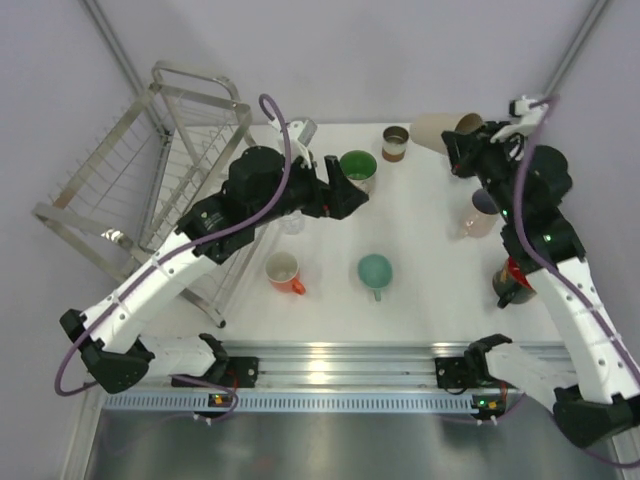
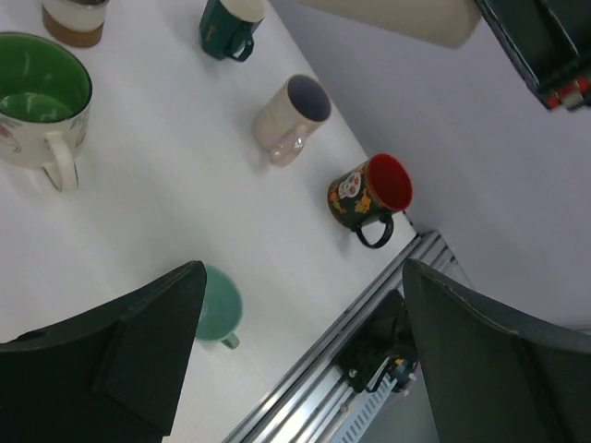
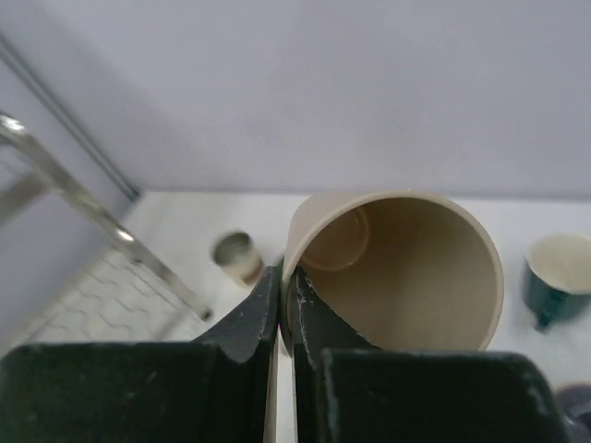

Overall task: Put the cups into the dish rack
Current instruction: Grab a cup with the right arm, then pass the cup from the right arm to the left

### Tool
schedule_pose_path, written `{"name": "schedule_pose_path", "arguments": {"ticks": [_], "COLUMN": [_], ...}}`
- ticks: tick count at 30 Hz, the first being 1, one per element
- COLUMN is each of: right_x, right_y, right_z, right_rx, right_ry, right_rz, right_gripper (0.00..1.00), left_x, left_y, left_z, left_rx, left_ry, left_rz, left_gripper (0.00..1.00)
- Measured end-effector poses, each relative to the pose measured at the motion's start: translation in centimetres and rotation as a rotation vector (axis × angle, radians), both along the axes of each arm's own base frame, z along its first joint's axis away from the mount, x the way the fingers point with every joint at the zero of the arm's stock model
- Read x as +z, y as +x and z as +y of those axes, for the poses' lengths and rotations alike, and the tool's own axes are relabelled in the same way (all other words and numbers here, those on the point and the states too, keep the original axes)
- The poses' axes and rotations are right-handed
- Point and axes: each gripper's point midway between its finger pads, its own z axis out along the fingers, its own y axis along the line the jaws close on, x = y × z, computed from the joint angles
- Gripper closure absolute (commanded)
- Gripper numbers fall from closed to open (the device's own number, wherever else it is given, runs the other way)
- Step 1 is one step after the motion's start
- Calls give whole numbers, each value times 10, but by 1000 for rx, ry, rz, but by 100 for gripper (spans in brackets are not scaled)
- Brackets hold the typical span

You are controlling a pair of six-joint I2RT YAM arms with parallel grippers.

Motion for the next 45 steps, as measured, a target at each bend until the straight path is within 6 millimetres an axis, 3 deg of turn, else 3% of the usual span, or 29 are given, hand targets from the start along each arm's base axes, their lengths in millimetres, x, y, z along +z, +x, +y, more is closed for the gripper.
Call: {"name": "schedule_pose_path", "arguments": {"ticks": [1,4,10,14,24,29,34,45], "right_x": [25,63,96,110,120,115,111,97], "right_y": [-15,-50,-91,-106,-126,-127,-123,-121], "right_z": [4,12,34,49,58,65,69,73], "right_rx": [41,140,351,480,610,660,678,692], "right_ry": [69,197,383,472,574,609,626,644], "right_rz": [-86,-238,-366,-392,-421,-412,-403,-379], "right_gripper": [100,100,100,100,100,100,100,100], "left_x": [8,32,97,122,135,139,130,116], "left_y": [3,9,32,31,21,19,27,33], "left_z": [-2,-5,2,-2,-7,-8,-10,-15], "left_rx": [-3,-29,-111,-188,-270,-284,-269,-262], "left_ry": [-24,-115,-418,-523,-595,-616,-626,-638], "left_rz": [-1,7,-24,-51,-65,-64,-37,20], "left_gripper": [7,8,8,7,4,5,12,7]}}
